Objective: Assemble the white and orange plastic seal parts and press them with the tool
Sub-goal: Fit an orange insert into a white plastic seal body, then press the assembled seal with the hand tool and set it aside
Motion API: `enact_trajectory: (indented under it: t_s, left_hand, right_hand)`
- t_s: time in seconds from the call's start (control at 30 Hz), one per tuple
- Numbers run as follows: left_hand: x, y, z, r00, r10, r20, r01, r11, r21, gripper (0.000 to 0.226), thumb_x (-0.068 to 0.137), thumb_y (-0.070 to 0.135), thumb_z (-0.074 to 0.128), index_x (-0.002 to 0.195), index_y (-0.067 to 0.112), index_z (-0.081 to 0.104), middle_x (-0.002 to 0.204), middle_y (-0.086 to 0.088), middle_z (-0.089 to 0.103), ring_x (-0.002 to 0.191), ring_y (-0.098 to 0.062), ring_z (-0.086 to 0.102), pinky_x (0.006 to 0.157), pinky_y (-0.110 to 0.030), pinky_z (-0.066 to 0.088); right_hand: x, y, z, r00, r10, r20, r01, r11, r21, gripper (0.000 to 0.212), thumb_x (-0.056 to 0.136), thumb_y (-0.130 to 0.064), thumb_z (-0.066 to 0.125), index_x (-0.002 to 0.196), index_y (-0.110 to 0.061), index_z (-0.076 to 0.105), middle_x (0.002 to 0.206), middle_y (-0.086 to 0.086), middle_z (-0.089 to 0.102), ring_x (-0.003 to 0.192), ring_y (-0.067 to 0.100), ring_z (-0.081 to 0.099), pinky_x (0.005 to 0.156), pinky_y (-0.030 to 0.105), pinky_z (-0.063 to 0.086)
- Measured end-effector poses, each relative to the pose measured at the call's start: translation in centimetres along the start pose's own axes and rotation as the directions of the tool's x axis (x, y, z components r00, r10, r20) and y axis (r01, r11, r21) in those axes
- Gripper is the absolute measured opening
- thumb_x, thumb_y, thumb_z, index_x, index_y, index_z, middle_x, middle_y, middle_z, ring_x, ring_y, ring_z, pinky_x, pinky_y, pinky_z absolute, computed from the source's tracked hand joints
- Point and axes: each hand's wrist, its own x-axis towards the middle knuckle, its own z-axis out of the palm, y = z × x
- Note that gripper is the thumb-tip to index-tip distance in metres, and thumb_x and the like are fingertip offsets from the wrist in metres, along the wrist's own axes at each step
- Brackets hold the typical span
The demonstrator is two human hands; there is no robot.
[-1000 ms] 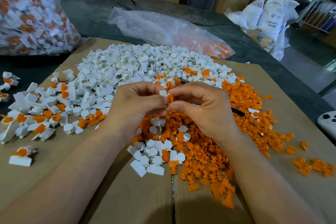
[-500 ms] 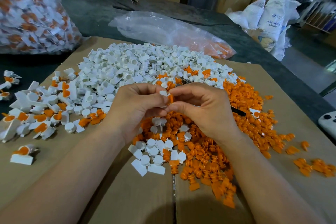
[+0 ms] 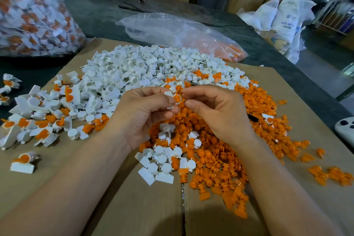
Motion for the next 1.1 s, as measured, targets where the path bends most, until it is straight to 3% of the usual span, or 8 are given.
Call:
enact_trajectory:
  t_s: [0.13,0.23,0.3,0.37,0.47,0.6,0.83,1.1]
  left_hand:
    - [0.1,0.0,0.0,1.000,-0.001,0.001,0.001,1.000,0.006,0.012,0.065,-0.008,0.063,0.072,0.001,0.061,0.052,-0.008,0.063,0.044,-0.012,0.062,0.040,-0.014,0.048]
    - [0.0,0.1,-0.1,1.000,0.008,0.002,-0.008,1.000,-0.006,0.020,0.052,0.000,0.065,0.072,0.001,0.061,0.051,-0.008,0.063,0.044,-0.012,0.063,0.040,-0.014,0.048]
    - [0.0,0.0,-0.1,1.000,0.016,0.000,-0.016,1.000,-0.008,0.023,0.050,0.002,0.065,0.072,0.002,0.060,0.050,-0.007,0.063,0.045,-0.013,0.063,0.040,-0.014,0.048]
    - [0.0,0.1,-0.1,1.000,0.019,0.000,-0.019,1.000,-0.011,0.024,0.050,0.002,0.065,0.073,0.002,0.060,0.050,-0.006,0.063,0.046,-0.013,0.064,0.040,-0.014,0.047]
    - [0.0,0.1,-0.1,1.000,0.016,0.000,-0.016,1.000,-0.015,0.026,0.049,0.002,0.066,0.074,0.002,0.060,0.050,-0.006,0.063,0.046,-0.013,0.064,0.040,-0.014,0.047]
    - [0.0,0.1,-0.2,1.000,0.016,-0.001,-0.016,1.000,-0.015,0.022,0.052,0.001,0.065,0.073,0.001,0.059,0.050,-0.007,0.063,0.045,-0.013,0.064,0.040,-0.014,0.047]
    - [0.0,0.0,-0.1,1.000,0.018,0.001,-0.018,1.000,-0.017,0.026,0.050,0.002,0.065,0.075,0.001,0.059,0.050,-0.005,0.063,0.046,-0.013,0.064,0.039,-0.013,0.047]
    - [0.0,-0.1,-0.1,1.000,0.022,0.000,-0.022,1.000,-0.011,0.025,0.051,0.001,0.065,0.075,0.001,0.059,0.050,-0.006,0.063,0.046,-0.013,0.064,0.040,-0.013,0.048]
  right_hand:
    - [0.1,-0.2,-0.2,1.000,0.018,-0.004,-0.018,0.999,-0.051,0.038,0.079,-0.005,0.068,0.091,-0.040,0.060,0.088,-0.022,0.062,0.086,-0.001,0.063,0.078,0.015,0.051]
    - [0.6,0.2,-2.3,0.985,0.151,-0.088,-0.163,0.975,-0.153,0.030,0.080,-0.014,0.068,0.090,-0.041,0.062,0.085,-0.027,0.060,0.081,-0.012,0.060,0.075,0.005,0.046]
    - [1.0,0.7,-4.4,0.958,0.247,-0.142,-0.277,0.926,-0.257,0.021,0.081,-0.021,0.068,0.097,-0.034,0.065,0.085,-0.024,0.060,0.077,-0.016,0.057,0.068,-0.002,0.041]
    - [1.0,1.4,-6.2,0.926,0.350,-0.141,-0.378,0.852,-0.362,0.027,0.080,-0.027,0.068,0.107,-0.024,0.064,0.093,-0.014,0.062,0.079,-0.008,0.057,0.067,0.003,0.042]
    - [0.9,2.1,-6.8,0.858,0.513,-0.037,-0.459,0.731,-0.505,0.051,0.075,-0.039,0.069,0.120,-0.017,0.057,0.115,-0.001,0.060,0.100,0.010,0.055,0.084,0.024,0.042]
    - [1.1,2.0,-5.4,0.790,0.608,0.078,-0.412,0.621,-0.667,0.093,0.055,-0.070,0.055,0.132,-0.018,0.045,0.133,0.002,0.049,0.118,0.019,0.047,0.091,0.032,0.039]
    - [0.9,3.1,-3.7,0.780,0.615,0.118,-0.252,0.480,-0.841,0.097,0.062,-0.071,0.061,0.139,-0.018,0.032,0.139,0.005,0.041,0.125,0.023,0.039,0.094,0.035,0.037]
    - [1.0,2.9,-3.6,0.798,0.598,0.074,-0.325,0.531,-0.783,0.094,0.062,-0.059,0.072,0.138,-0.017,0.036,0.139,0.004,0.041,0.125,0.023,0.038,0.093,0.033,0.035]
